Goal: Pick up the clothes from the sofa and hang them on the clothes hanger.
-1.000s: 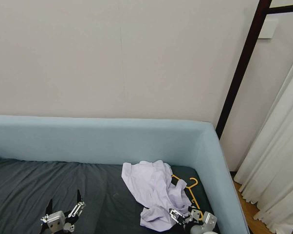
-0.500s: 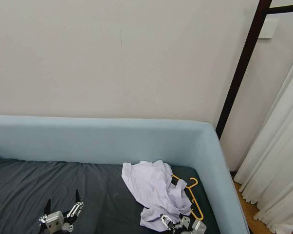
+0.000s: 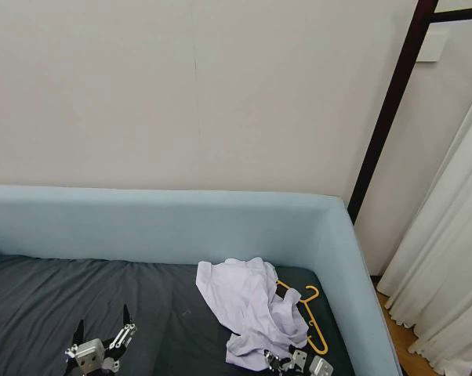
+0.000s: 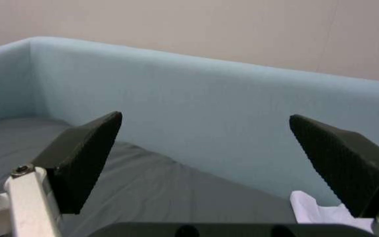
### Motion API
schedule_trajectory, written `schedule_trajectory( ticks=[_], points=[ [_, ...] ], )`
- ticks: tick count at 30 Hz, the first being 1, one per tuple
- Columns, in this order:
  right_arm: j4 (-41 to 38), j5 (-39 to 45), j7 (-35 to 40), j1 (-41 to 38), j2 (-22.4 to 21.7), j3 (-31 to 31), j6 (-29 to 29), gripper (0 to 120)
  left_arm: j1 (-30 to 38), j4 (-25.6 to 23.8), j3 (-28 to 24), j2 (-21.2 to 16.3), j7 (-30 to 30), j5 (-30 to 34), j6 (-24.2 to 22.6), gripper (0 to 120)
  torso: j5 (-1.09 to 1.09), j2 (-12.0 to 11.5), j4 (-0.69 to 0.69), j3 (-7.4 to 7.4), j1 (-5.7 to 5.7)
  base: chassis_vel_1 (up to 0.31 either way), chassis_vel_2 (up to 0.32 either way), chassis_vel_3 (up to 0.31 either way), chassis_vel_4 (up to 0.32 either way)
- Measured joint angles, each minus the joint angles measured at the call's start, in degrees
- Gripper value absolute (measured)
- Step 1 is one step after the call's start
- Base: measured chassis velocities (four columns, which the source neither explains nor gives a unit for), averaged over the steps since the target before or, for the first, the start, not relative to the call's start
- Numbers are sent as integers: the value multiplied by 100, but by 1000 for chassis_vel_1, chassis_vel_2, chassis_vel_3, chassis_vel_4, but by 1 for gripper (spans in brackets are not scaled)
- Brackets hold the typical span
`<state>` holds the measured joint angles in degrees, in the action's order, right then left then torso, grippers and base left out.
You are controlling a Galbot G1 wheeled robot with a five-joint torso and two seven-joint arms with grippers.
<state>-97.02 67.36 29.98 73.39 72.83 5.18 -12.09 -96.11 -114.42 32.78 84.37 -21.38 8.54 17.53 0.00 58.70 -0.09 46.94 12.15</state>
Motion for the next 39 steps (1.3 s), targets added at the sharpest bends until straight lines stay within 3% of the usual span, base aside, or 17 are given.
schedule_trajectory(
  ticks=[2, 6, 8, 13, 17, 23, 26, 30, 31, 39],
  points=[
    [-52, -47, 0, 29, -21, -6, 45, 20, 2, 0, 0, 1, -1, 0, 0, 100, 0, 0, 0, 0, 0, 0, 0, 0, 0],
    [-482, -364, -92, 200, -161, -4, 423, 3, 22, 9, -18, 16, -2, 0, 6, 100, 0, 0, 0, 0, 1, 0, 0, 0, 0],
    [-607, -419, -125, 232, -200, 10, 496, 0, 28, 12, -23, 19, -3, 0, 6, 100, 1, 0, 0, 0, 0, 0, 0, 0, 0],
    [-1758, -440, -380, 318, -592, 212, 803, 0, 51, 17, -25, 22, -7, 2, 11, 100, 1, 0, 0, 0, 0, 0, 0, 0, 0],
    [-2561, -51, -424, 69, -951, 455, 881, 0, 63, 14, -29, 32, -10, 3, 13, 100, 1, 0, 0, 0, 0, 0, 0, 0, 0],
    [-3440, 1243, -482, -1245, -1923, 931, 966, 0, 81, -14, -52, 80, -8, -9, 13, 100, 0, 0, 0, 0, 0, 0, 0, 0, 0],
    [-3427, 1476, -602, -1707, -2267, 959, 998, 0, 84, -27, -60, 102, -6, -16, 13, 100, 1, 0, 0, 0, 0, 0, 0, 0, 0],
    [-3101, 1895, -765, -2953, -2828, 764, 976, 0, 71, -63, -59, 140, -5, -20, 13, 100, 1, -1, 0, 0, 0, 0, 0, 0, 0],
    [-3101, 1895, -765, -2953, -2828, 764, 976, 0, 71, -63, -59, 140, -5, -20, 13, 100, 1, -1, 0, 0, 0, 0, 0, 0, 0],
    [-2503, 2967, -743, -5225, -2951, 162, 612, 0, 8, -148, 4, 186, -7, -21, 50, 100, -1, -1, 0, 0, 1, 0, 0, 0, 0]
  ],
)
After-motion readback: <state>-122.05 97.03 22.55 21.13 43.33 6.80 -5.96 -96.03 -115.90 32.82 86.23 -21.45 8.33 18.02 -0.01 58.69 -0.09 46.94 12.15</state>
